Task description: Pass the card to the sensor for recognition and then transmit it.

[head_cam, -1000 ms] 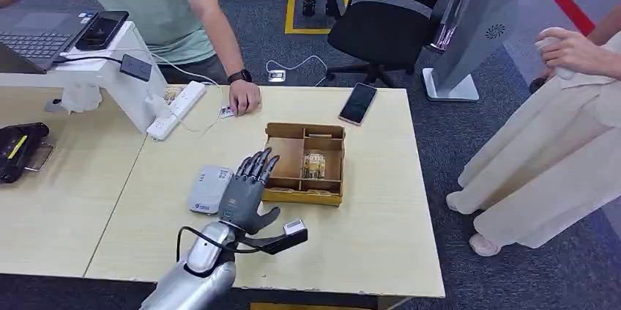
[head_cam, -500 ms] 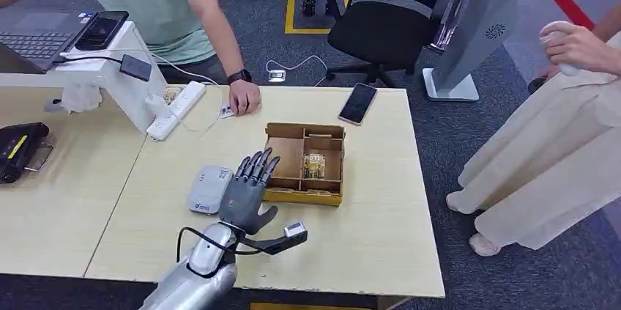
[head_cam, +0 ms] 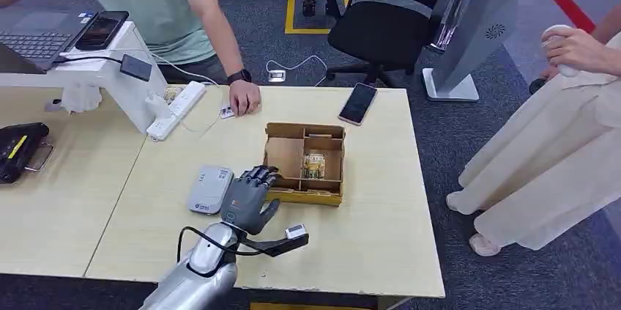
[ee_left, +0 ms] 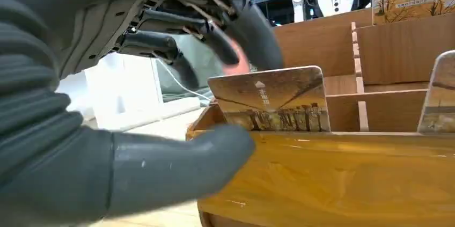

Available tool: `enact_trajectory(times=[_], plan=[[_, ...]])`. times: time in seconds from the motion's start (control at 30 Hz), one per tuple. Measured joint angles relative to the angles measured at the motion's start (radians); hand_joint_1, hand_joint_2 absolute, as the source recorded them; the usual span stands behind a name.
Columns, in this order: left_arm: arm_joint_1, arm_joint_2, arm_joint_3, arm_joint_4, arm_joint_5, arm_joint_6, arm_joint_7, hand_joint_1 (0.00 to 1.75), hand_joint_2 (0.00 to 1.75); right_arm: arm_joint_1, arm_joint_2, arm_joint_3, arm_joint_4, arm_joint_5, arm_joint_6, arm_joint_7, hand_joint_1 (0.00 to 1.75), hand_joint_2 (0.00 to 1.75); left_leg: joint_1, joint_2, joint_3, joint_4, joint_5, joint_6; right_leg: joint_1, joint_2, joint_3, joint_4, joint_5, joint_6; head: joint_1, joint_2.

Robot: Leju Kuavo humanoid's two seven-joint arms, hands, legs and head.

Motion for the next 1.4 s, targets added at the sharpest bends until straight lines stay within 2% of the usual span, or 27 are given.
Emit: enact_trajectory(times=[0.4,0.7,1.23,1.4], plan=[[-0.006,-0.003,-0.01,0.0,-0.002,-0.034,-0.01,1.75,1.75,-0.001,0.0,0.0,0.0,0.0,0.005,0.001,0.0,1.75,0.0,0.0,0.0,0.0,0.0,0.0,0.0,0.0,0.0,0.0,0.0,0.0,0.0,0.0],[-0.009,-0.005,-0.028,0.0,-0.004,-0.031,-0.01,1.75,1.75,-0.001,0.0,0.001,0.0,0.0,0.005,0.007,0.0,1.75,0.0,0.0,0.0,0.0,0.0,0.0,0.0,0.0,0.0,0.0,0.0,0.0,0.0,0.0],[-0.044,0.005,-0.028,-0.002,-0.005,0.015,0.01,1.75,1.75,0.001,0.0,0.004,0.0,0.003,-0.001,0.024,0.0,1.75,0.0,0.0,0.0,0.0,0.0,0.0,0.0,0.0,0.0,0.0,0.0,0.0,0.0,0.0],[-0.084,0.031,-0.016,-0.037,0.011,0.034,0.029,1.75,1.75,0.004,0.0,0.007,0.0,0.003,-0.008,0.028,0.0,1.75,0.0,0.0,0.0,0.0,0.0,0.0,0.0,0.0,0.0,0.0,0.0,0.0,0.0,0.0]])
